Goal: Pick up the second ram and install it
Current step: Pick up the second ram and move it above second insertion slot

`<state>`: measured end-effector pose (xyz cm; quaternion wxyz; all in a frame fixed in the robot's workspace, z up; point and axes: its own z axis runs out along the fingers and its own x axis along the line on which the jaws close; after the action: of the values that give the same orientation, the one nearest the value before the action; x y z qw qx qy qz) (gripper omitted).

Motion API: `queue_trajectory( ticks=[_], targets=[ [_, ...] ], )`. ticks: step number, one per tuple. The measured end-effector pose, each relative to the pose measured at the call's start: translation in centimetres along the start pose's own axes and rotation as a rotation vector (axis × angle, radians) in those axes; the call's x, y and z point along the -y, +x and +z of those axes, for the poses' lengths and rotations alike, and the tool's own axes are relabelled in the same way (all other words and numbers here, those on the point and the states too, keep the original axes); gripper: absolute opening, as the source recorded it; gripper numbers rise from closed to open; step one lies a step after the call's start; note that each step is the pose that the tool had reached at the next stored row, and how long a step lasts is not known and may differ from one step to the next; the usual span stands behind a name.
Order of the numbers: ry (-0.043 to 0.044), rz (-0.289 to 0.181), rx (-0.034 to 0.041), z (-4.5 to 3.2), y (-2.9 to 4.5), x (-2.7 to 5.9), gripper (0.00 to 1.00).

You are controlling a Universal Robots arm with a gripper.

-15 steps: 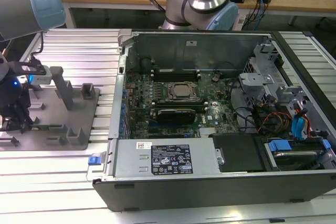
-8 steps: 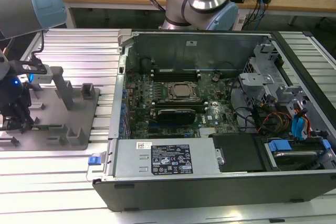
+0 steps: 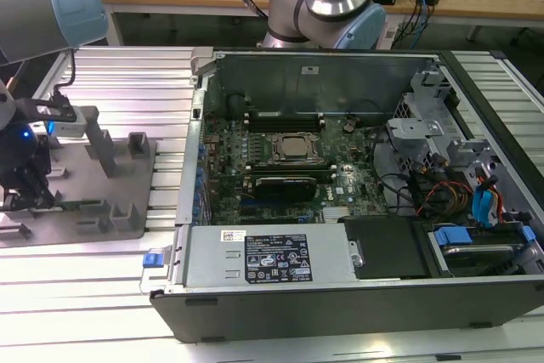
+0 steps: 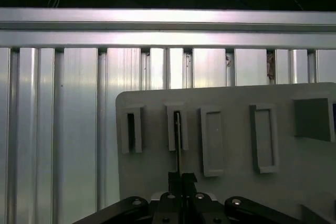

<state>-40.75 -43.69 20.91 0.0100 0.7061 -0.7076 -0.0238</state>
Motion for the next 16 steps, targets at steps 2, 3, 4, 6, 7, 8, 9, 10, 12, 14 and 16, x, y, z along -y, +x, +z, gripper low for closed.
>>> queue_trajectory(
  ticks=[2,3,4,6,7,8,9,10,12,14,16],
  targets=[
    [-0.0001,0.000,0.0000,0.00,0.00,0.00,0.10],
    [-0.0001,0.001,0.0000,0.00,0.00,0.00,0.10],
    [-0.0001,0.001,0.0000,0.00,0.00,0.00,0.10],
    [-0.0001,0.001,0.0000,0.00,0.00,0.00,0.09],
    [-0.0001,0.001,0.0000,0.00,0.00,0.00,0.09],
    [0.0000,0.008,0.0004,0.00,0.00,0.00,0.09],
    [0.0001,0.011,0.0005,0.00,0.00,0.00,0.09],
    [0.0002,0.011,0.0005,0.00,0.00,0.00,0.09],
    [0.0001,0.009,0.0005,0.00,0.00,0.00,0.09],
    [0.0000,0.006,0.0002,-0.01,0.00,0.00,0.09],
    [0.0000,0.003,0.0001,0.00,0.00,0.00,0.09]
  ],
)
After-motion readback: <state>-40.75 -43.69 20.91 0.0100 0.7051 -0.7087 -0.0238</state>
